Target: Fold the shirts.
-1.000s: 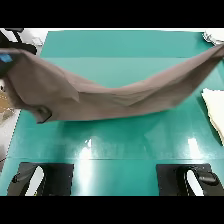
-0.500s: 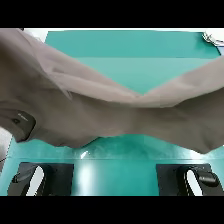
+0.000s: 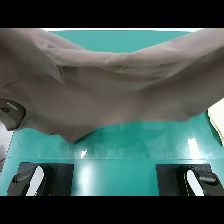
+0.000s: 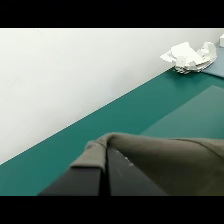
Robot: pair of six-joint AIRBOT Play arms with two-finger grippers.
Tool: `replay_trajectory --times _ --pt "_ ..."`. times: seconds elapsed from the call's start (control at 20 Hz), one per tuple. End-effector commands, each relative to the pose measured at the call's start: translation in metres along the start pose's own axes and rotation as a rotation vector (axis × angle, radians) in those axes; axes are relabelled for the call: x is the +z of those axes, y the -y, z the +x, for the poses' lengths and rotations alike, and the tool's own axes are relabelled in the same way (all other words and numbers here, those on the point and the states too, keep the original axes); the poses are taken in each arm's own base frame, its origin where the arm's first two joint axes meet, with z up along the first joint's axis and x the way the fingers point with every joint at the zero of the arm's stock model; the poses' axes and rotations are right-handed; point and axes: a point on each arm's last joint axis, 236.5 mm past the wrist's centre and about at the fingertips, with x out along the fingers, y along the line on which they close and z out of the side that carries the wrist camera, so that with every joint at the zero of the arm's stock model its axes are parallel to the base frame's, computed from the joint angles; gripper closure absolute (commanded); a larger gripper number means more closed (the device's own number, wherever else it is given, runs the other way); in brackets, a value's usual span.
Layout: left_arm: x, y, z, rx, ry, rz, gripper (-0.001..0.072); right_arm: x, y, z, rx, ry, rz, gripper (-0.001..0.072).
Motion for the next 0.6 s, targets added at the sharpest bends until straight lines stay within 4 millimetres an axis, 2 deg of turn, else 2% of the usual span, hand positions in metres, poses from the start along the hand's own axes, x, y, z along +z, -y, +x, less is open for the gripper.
replay_trajectory --times 0.0,0.25,0.35,0.45,0.55 --pt "0.011 0.004 -0.005 0.015 0.021 0.056 0.0687 0.02 -0.01 -0.021 0.0 0.077 -0.034 0.0692" --pt "0.059 0.007 -0.031 0.149 0.089 0.234 0.0687 0.064 -0.03 -0.07 -0.002 0.267 -0.086 0.0692" --pt "0.073 0.009 -0.039 0.188 0.116 0.278 0.0686 0.08 -0.032 -0.082 -0.008 0.335 -0.091 0.0692" --pt "0.08 0.008 -0.043 0.214 0.131 0.298 0.0686 0.086 -0.031 -0.084 -0.014 0.364 -0.091 0.0692" --pt "0.078 0.001 -0.043 0.235 0.12 0.302 0.0686 0.082 -0.027 -0.076 -0.017 0.346 -0.084 0.0692"
